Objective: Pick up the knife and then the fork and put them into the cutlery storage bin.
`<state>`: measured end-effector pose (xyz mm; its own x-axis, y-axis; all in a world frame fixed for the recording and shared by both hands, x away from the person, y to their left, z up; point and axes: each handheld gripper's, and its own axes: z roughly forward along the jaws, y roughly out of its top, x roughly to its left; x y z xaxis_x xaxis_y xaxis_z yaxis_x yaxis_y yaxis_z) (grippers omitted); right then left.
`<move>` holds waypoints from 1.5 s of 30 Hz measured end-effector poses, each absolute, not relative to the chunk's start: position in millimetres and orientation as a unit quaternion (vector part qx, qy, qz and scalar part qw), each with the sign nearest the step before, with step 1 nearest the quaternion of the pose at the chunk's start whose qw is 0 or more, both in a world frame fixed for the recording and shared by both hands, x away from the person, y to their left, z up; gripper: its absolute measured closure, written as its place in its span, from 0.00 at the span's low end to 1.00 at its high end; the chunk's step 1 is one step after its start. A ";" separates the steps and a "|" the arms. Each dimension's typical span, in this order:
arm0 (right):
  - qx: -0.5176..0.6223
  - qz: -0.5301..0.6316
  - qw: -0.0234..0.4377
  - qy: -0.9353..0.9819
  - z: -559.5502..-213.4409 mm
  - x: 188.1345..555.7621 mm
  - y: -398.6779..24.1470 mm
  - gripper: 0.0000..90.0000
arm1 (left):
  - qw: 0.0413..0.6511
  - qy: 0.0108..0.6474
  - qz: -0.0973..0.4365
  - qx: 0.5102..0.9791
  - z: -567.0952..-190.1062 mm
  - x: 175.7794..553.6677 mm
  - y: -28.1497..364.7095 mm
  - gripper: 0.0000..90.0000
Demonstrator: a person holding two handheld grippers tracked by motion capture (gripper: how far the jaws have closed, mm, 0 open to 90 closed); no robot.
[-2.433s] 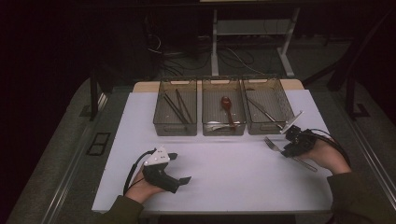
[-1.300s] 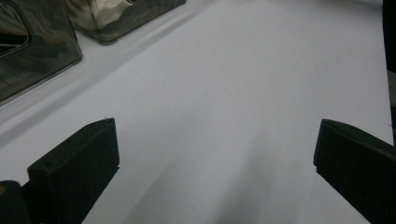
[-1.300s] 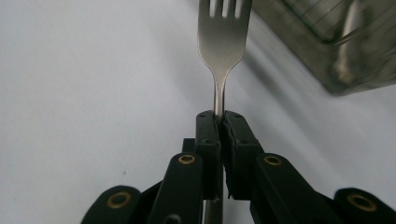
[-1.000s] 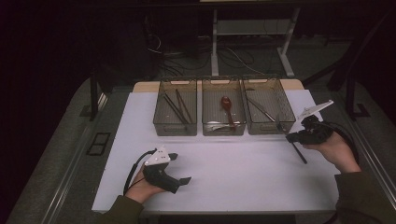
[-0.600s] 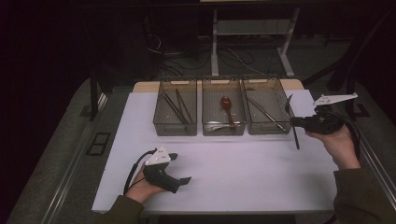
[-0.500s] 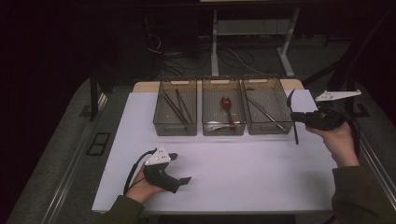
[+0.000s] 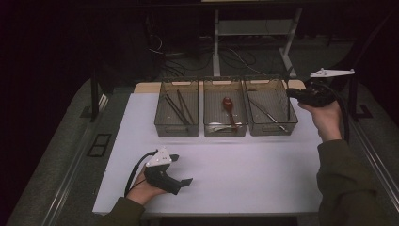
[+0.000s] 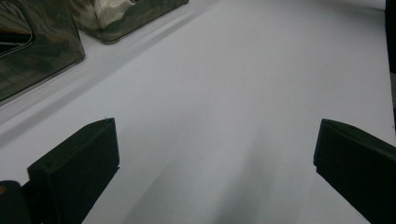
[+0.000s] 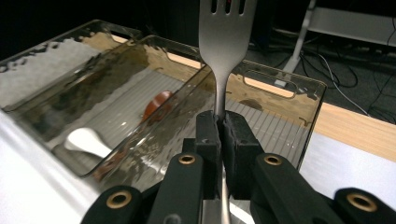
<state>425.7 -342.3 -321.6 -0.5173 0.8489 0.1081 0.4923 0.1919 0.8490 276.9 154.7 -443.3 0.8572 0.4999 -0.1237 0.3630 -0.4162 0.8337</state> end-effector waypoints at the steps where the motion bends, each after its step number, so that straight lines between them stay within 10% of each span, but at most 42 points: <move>1: 0.453 0.445 0.198 0.747 -323.1 430.2 -341.1 0.94 | 0.475 0.257 0.072 0.838 -443.4 276.9 154.7 0.00; 33: 0.488 0.276 0.122 0.819 -383.9 478.6 -323.2 0.92 | 0.475 0.253 0.070 0.840 -443.6 276.6 153.7 0.00; 45: 0.492 0.290 0.105 0.814 -389.9 478.2 -321.6 0.59 | 0.474 0.255 0.069 0.840 -443.8 276.8 153.7 0.00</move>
